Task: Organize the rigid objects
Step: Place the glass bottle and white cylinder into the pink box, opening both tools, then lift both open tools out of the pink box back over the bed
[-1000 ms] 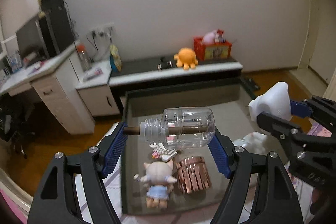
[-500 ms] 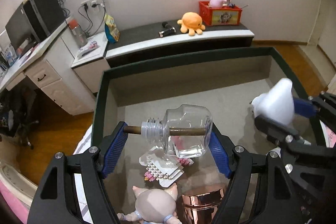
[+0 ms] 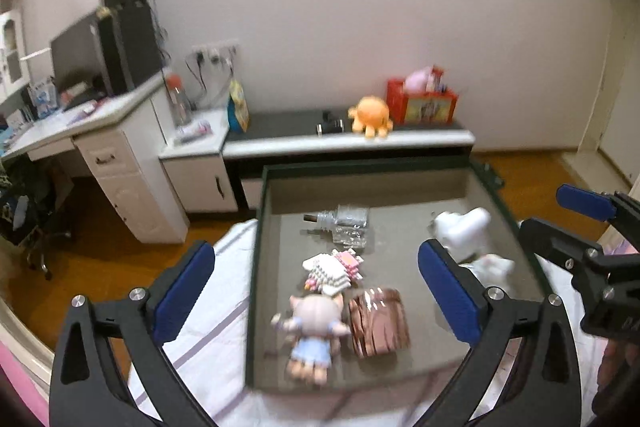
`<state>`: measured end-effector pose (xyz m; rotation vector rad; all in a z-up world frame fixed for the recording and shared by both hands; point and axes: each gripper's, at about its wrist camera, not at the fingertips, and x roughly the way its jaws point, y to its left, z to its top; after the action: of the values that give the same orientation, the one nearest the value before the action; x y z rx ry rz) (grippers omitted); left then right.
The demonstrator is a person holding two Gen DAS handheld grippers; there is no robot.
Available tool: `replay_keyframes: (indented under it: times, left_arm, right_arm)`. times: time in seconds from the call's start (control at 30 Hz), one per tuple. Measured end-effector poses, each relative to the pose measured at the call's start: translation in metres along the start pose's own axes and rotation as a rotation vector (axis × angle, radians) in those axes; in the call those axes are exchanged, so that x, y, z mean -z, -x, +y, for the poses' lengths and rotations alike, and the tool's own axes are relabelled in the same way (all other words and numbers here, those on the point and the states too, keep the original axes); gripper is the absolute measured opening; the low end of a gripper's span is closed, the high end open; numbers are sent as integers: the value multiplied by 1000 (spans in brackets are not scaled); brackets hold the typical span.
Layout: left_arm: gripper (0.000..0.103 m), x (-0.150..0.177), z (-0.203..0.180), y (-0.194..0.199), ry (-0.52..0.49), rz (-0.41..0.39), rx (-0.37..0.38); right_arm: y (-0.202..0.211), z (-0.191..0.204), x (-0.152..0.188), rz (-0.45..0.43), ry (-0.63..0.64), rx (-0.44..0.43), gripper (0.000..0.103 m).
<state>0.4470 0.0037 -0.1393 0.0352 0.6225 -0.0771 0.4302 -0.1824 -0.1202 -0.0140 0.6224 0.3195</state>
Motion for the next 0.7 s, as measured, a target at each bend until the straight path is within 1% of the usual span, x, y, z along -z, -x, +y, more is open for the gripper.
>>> replay_keyframes:
  times: [0.03,0.17,0.27,0.3,0.33,0.4,0.53,0.6,0.7]
  left_arm:
    - [103,1,1,11,5,-19,3]
    - [103,17,3,81,27,-136,-10]
    - [103,35,0,132,39,-221,-3]
    - [103,42,-2,148,36,-245,0]
    - [103,48,-5,162,32,-266,-10]
    - [103,61,-10,185,21,-306,-38]
    - [103,87,-17,220,12,-339,-72]
    - [103,100,-21,235,15,-358,-75]
    - [103,113,-25,253,4,-368,-85]
  right_arm:
    - [19,4,3,-35,5,1,84]
    - [69,17,16,-118,9,12,88]
    - [109,27,30,-192,6,21,89]
    - [123,31,36,-214,3,25,94]
    - [132,33,39,-229,0,31,102]
    - [156,41,53,-276,7,38,103]
    - [194,52,78,-338,18,68,103]
    - [209,57,91,-363,23,83,103]
    - [225,64,105,-381,24,121,103]
